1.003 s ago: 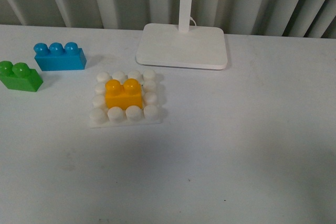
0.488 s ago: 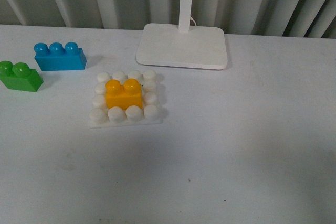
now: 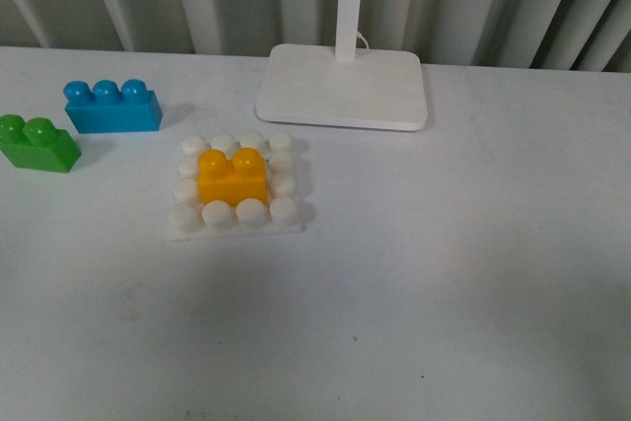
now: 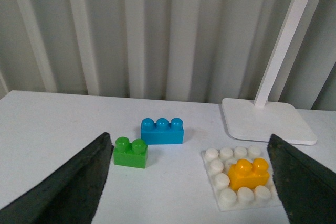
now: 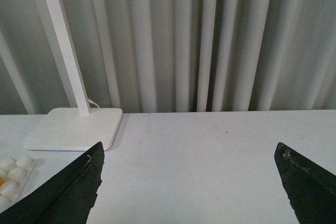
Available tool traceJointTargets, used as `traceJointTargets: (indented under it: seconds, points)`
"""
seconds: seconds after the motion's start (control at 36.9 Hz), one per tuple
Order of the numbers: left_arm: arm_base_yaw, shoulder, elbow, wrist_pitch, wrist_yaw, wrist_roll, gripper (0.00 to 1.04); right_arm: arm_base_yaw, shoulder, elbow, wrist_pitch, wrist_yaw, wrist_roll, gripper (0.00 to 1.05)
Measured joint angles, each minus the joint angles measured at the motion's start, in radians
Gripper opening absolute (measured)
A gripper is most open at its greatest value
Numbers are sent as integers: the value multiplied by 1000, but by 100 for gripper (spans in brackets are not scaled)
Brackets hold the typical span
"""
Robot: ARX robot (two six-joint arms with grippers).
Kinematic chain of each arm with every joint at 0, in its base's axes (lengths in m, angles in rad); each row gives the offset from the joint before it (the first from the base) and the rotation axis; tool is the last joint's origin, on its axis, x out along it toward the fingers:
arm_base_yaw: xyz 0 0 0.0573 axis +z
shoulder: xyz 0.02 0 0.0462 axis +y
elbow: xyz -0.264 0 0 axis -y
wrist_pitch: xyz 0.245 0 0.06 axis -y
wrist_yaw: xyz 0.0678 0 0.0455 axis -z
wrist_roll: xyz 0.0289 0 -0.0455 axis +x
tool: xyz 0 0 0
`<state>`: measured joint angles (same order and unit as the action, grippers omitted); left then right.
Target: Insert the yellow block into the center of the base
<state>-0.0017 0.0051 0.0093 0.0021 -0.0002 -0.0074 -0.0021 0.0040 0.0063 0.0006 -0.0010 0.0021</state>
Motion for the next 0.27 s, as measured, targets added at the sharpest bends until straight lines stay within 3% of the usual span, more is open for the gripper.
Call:
traceJointTargets:
  seconds: [0.08,0.27]
  points:
    - [0,0,0,0,0,0,100,0,0,0,0,0,0,95]
    - [0,0,0,0,0,2,98,0,0,0,0,0,0,95]
